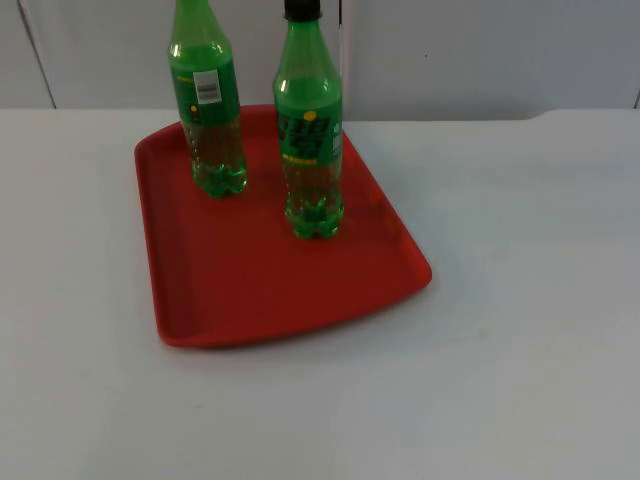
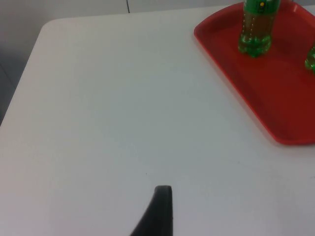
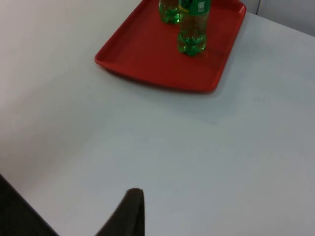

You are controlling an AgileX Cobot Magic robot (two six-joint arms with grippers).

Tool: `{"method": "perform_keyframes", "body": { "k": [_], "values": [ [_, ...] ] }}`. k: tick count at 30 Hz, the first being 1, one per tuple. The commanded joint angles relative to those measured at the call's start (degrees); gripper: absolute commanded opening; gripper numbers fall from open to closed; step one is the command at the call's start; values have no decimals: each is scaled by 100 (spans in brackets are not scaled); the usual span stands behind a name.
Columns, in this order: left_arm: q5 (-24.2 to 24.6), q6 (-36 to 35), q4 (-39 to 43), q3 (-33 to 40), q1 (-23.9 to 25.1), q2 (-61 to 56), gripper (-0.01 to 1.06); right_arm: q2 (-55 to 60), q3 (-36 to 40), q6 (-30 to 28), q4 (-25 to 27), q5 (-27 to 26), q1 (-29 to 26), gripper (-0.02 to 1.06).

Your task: Place the bottle upright on the tray.

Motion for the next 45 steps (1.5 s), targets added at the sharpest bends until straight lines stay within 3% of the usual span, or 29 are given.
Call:
{"method": "perform_keyframes", "body": {
  "k": [1,21,23,25,27,45],
  "values": [
    [-17,-2,-66,26,-40,-20,83,-15,29,-46,0,-53,-9,105],
    [-17,28,-35,26,-40,-20,83,-15,29,-7,37,-64,-9,105],
    [-17,44,-2,26,-40,-20,89,-15,29,-7,37,-64,-9,105],
    [-17,44,27,26,-40,-20,101,-15,29,-7,37,-64,-9,105],
    [-17,44,38,26,-40,-20,105,-15,29,-7,37,-64,-9,105],
    [-17,159,94,26,-40,-20,105,-15,29,-7,37,-64,-33,105]
  ]
}}
